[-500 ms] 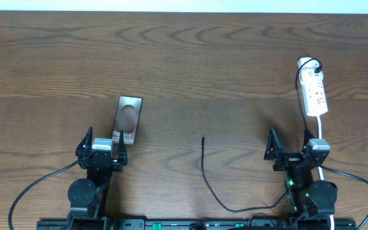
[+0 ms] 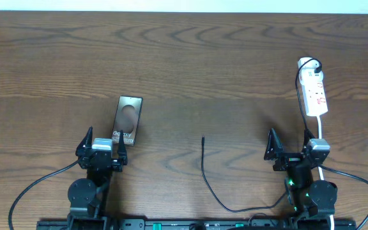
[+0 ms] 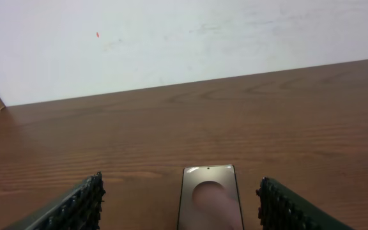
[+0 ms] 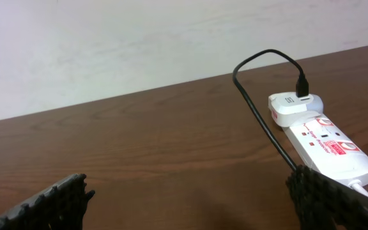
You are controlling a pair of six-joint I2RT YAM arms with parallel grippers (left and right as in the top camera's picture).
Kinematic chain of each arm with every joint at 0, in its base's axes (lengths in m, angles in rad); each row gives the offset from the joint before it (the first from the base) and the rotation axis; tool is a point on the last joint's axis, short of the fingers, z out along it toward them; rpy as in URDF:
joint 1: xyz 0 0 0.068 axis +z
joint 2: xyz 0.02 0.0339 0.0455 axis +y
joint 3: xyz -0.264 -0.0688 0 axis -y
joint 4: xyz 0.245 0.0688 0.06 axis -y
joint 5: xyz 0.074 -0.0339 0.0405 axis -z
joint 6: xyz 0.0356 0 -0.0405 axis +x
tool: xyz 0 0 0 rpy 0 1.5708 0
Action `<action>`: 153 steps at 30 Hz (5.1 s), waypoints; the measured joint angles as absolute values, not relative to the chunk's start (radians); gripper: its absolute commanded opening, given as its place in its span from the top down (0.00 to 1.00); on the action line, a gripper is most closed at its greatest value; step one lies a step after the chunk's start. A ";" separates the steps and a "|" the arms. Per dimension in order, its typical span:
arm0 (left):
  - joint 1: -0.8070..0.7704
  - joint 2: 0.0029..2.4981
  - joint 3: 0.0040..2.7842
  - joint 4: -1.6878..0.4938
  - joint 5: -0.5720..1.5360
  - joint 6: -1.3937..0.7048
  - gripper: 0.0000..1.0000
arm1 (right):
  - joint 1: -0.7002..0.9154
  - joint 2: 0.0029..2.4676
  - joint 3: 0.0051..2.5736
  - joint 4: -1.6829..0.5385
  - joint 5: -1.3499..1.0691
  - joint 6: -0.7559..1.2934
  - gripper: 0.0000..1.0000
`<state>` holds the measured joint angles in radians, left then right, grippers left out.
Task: Plug charger to phone and switch on socket
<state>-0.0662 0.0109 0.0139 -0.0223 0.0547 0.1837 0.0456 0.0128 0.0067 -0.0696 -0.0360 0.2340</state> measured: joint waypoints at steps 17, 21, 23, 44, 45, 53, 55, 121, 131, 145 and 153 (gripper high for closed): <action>-0.066 0.011 0.014 -0.022 0.054 0.184 0.25 | 0.046 0.013 0.007 -0.070 -0.036 0.234 0.01; -0.066 0.011 0.014 -0.022 0.054 0.184 0.25 | 0.046 0.013 0.007 -0.070 -0.036 0.234 0.01; -0.066 0.011 0.014 -0.022 0.054 0.184 0.25 | 0.046 0.013 0.007 -0.070 -0.036 0.234 0.01; -0.066 0.011 0.014 -0.022 0.054 0.181 0.02 | 0.046 0.013 0.007 -0.070 -0.036 0.234 0.01; -0.066 0.011 0.014 -0.022 0.054 0.181 0.02 | 0.046 0.013 0.007 -0.070 -0.036 0.234 0.01; -0.066 0.011 0.014 -0.022 0.054 0.181 0.02 | 0.046 0.013 0.007 -0.070 -0.036 0.234 0.01; -0.066 0.011 0.014 -0.021 0.054 0.181 0.02 | 0.046 0.013 0.007 -0.070 -0.036 0.234 0.01; -0.066 1.666 1.627 -1.175 0.054 0.131 0.02 | 0.046 0.017 0.007 -0.070 -0.030 0.234 0.01; -0.066 1.861 1.627 -1.168 0.054 0.131 0.52 | 0.046 0.017 0.007 -0.070 -0.030 0.234 0.01; -0.066 1.922 1.627 -1.136 0.067 0.127 0.00 | 0.046 0.017 0.007 -0.070 -0.030 0.234 0.01; -0.066 1.922 1.602 -1.066 0.118 0.104 0.00 | 0.046 0.017 0.007 -0.070 -0.030 0.234 0.01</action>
<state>-0.0662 1.9217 1.6016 -1.0657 0.1181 0.1043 0.0456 0.0170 0.0067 -0.0704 -0.0296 0.2340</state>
